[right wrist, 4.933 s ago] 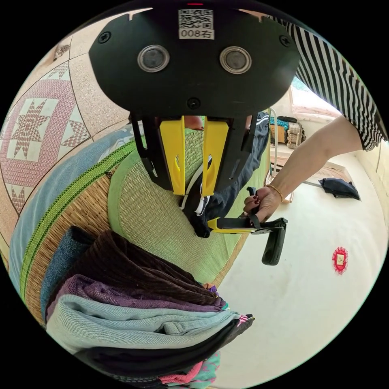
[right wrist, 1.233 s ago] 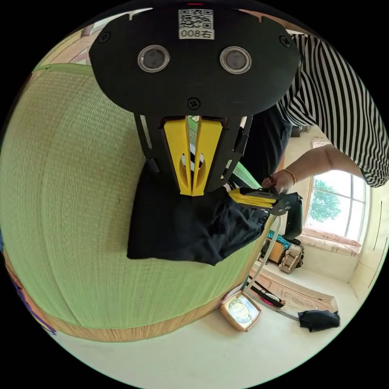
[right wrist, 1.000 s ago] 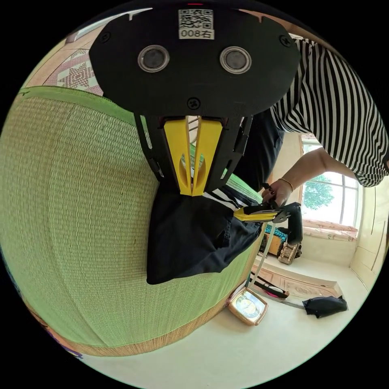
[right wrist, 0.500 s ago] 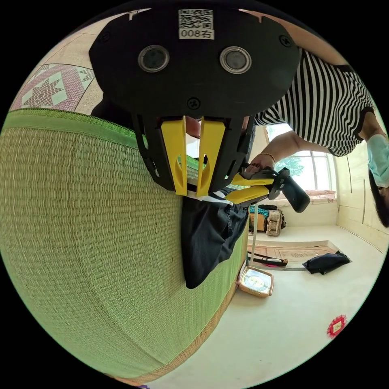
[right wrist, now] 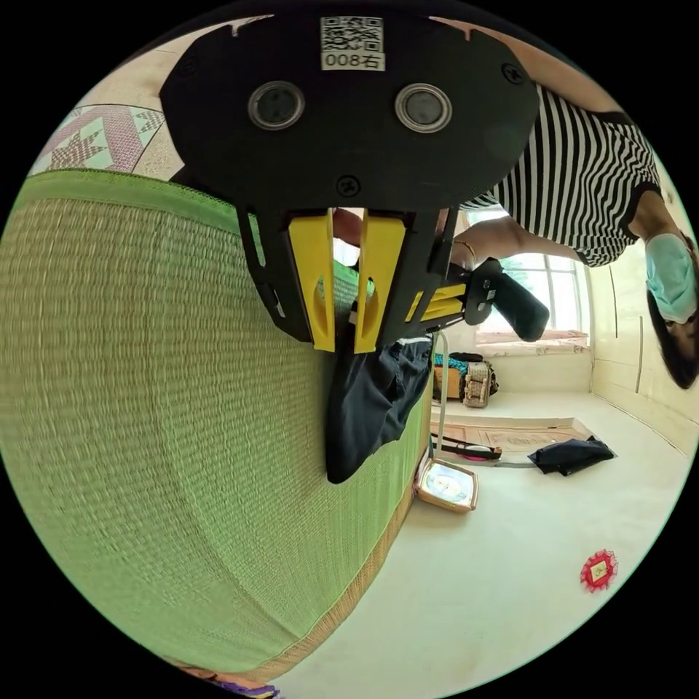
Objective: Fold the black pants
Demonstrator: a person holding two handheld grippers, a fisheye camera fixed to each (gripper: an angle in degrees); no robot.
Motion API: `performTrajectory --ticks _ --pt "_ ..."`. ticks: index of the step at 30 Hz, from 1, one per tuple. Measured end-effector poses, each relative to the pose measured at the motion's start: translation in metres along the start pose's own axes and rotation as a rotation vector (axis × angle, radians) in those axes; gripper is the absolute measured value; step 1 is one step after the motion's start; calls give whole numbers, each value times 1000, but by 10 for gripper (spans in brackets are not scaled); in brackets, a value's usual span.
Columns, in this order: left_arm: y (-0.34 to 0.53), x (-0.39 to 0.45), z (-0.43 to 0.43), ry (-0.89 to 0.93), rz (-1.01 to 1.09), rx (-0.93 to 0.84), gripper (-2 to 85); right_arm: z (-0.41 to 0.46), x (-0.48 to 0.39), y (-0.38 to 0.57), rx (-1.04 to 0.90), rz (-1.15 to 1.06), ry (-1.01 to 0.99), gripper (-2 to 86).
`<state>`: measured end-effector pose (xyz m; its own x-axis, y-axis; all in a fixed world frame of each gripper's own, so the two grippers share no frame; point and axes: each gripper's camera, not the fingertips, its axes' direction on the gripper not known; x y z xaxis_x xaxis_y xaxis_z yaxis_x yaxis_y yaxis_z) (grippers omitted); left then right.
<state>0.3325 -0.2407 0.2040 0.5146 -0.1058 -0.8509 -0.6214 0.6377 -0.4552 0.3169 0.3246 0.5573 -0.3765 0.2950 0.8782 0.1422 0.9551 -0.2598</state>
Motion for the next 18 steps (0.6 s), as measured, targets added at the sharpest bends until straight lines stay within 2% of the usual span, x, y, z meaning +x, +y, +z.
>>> performTrajectory --ticks 7,12,18 --pt "9 18 -6 13 1 49 23 4 5 -74 -31 25 73 72" --pt "16 27 -10 -7 7 77 23 12 11 -91 -76 46 29 66" --pt "26 29 -13 13 -1 110 23 -6 9 -93 -30 45 -61 64"
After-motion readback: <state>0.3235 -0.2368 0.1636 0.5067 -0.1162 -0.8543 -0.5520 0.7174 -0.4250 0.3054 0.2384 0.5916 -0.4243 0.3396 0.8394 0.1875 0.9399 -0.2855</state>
